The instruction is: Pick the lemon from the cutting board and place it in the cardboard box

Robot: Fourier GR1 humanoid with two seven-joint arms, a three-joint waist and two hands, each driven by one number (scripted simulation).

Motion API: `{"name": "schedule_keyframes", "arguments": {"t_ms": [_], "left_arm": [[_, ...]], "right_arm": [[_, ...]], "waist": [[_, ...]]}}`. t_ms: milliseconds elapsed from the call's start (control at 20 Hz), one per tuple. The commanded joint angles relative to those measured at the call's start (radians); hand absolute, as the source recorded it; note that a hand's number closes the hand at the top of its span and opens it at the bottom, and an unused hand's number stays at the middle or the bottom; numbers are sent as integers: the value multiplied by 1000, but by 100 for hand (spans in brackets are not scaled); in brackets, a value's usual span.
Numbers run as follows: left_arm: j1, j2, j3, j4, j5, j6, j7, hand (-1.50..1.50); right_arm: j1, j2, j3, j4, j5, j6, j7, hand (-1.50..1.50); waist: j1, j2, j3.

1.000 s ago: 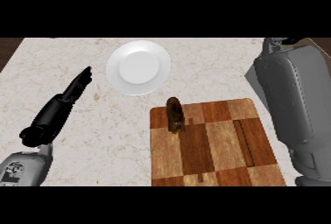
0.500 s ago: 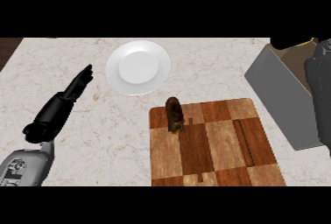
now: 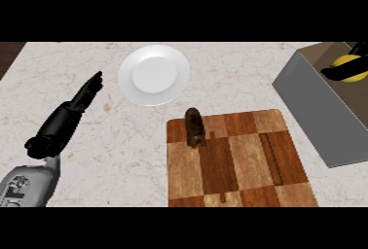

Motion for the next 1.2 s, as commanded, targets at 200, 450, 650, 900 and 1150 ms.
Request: {"name": "schedule_keyframes", "arguments": {"t_ms": [200,450,650,900,1150], "left_arm": [[48,2,12,-33,-3,-23,-4,0],[26,-8,6,-34,-24,-4,11,0],[25,-9,13,-54,3,-15,51,0],[27,-23,3,-28,-12,-14,7,0],[38,-4,25,-64,-4,-37,22,0]], "right_arm": [[115,-29,-27,-62,-139,152,-191,-150],[68,33,-137,-146,-228,-56,-263,-150],[14,117,-380,-170,-424,-238,-285,-150],[2,86,-557,-141,-561,-316,-273,-150],[132,84,-607,-122,-623,-372,-416,-150]], "waist": [[-7,-5,0],[-4,-5,1],[-6,-12,5],[-8,-1,1],[1,-2,1]]}}
